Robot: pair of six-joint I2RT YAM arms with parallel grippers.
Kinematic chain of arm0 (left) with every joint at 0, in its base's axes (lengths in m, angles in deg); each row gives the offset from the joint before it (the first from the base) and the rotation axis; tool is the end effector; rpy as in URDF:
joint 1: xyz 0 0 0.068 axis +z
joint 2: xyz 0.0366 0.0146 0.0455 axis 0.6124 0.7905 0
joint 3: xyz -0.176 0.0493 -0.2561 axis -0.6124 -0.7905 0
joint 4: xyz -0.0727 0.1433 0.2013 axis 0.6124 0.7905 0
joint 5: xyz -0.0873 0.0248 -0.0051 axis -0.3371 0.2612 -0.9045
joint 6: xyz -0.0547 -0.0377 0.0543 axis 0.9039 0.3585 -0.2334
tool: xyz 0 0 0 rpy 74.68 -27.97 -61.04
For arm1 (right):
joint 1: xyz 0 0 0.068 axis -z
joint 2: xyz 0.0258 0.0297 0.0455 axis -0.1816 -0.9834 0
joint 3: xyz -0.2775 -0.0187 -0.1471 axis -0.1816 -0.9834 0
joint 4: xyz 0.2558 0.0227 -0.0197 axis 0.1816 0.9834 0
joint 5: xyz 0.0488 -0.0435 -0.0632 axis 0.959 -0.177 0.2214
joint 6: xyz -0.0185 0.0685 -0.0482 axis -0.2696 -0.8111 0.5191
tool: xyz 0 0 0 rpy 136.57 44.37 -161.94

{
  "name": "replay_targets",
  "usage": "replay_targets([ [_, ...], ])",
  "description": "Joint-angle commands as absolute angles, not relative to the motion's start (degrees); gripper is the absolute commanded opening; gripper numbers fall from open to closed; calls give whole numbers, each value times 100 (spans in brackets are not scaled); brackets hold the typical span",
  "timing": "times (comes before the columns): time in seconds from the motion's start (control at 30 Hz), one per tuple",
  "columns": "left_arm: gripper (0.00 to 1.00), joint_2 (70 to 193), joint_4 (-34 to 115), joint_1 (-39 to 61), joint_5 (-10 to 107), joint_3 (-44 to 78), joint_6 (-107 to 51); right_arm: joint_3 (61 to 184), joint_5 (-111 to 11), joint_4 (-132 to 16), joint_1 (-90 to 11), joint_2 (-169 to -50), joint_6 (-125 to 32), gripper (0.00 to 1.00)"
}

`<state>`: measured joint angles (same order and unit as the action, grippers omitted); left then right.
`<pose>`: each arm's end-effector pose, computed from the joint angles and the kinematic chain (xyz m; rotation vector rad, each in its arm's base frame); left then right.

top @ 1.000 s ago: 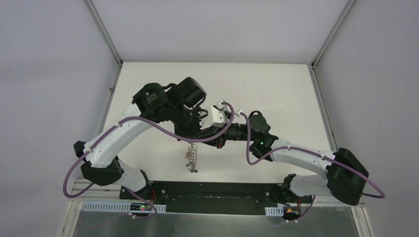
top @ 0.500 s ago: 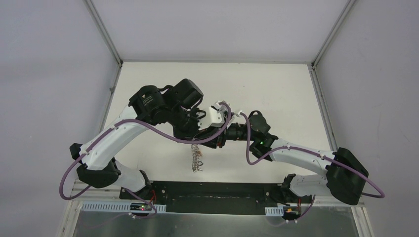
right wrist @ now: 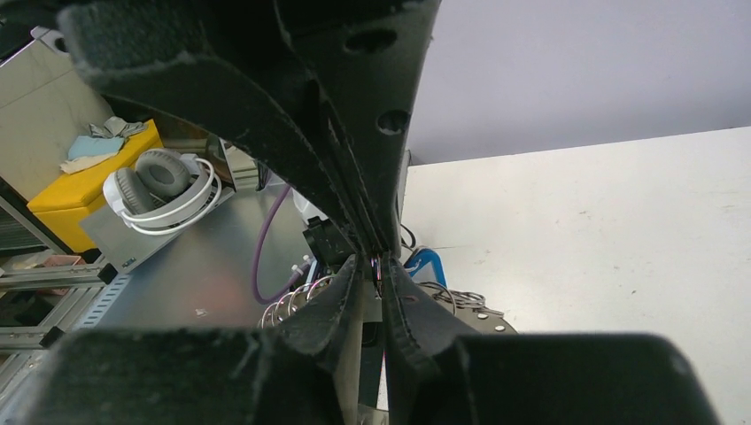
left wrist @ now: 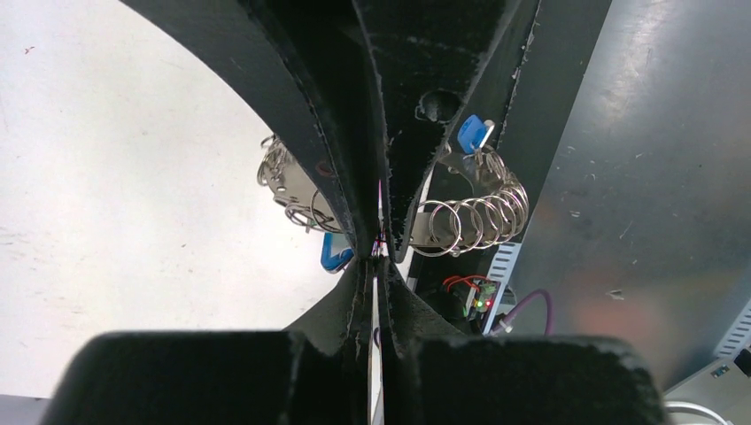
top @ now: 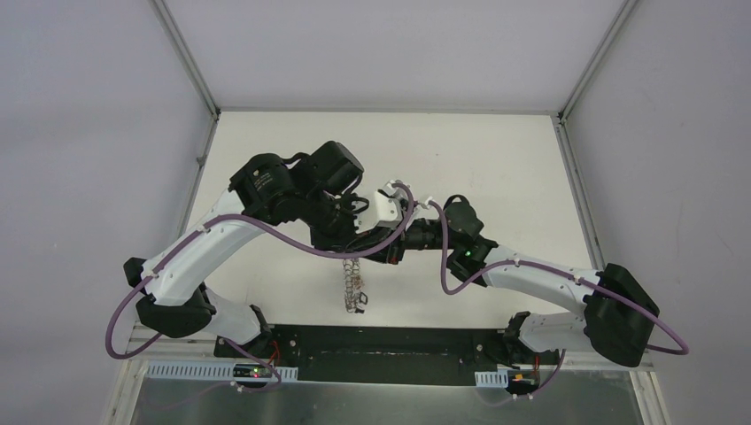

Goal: Put the keys on the keyring

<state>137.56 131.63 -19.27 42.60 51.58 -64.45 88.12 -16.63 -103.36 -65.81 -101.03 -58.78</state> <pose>0.1096 -0.2030 0.4447 1.8374 1.9944 -0.5064 0.1247 0.2679 0.3616 -1.0957 1.1498 1.5234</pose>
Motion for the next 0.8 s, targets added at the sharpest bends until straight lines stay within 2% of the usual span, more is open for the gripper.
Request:
replay_targets([
  [0.0,0,13541,12853,-1972,4121,5179,-6365,9094,-1569,-10305,-6596,-10047,-5660,20],
  [0.07,0,13529,12853,-1975,4126,5170,-6362,9085,-1597,-10238,-6592,-10016,-5622,25],
  [0.17,0,13527,12845,-1972,4115,5156,-6355,9089,-1600,-10143,-6592,-9991,-5565,25],
  [0.23,0,13536,12836,-1973,4113,5163,-6354,9101,-1585,-10093,-6592,-9990,-5547,19],
  [0.27,0,13544,12828,-1975,4101,5170,-6355,9110,-1570,-10087,-6592,-9994,-5545,10],
  [0.33,0,13544,12827,-1980,4100,5173,-6354,9120,-1550,-10086,-6592,-10004,-5544,0],
  [0.57,0,13485,12782,-1974,4192,5159,-6321,9097,-1525,-10019,-6592,-9908,-5454,0],
  [0.6,4,13465,12749,-1973,4222,5137,-6300,9086,-1534,-10008,-6592,-9885,-5436,0],
  [0.7,25,13321,12542,-1973,4369,4996,-6211,9052,-1556,-10007,-6585,-9797,-5389,0],
  [0.77,35,13129,12304,-1973,4494,4793,-6107,9035,-1541,-10007,-6577,-9732,-5358,0],
])
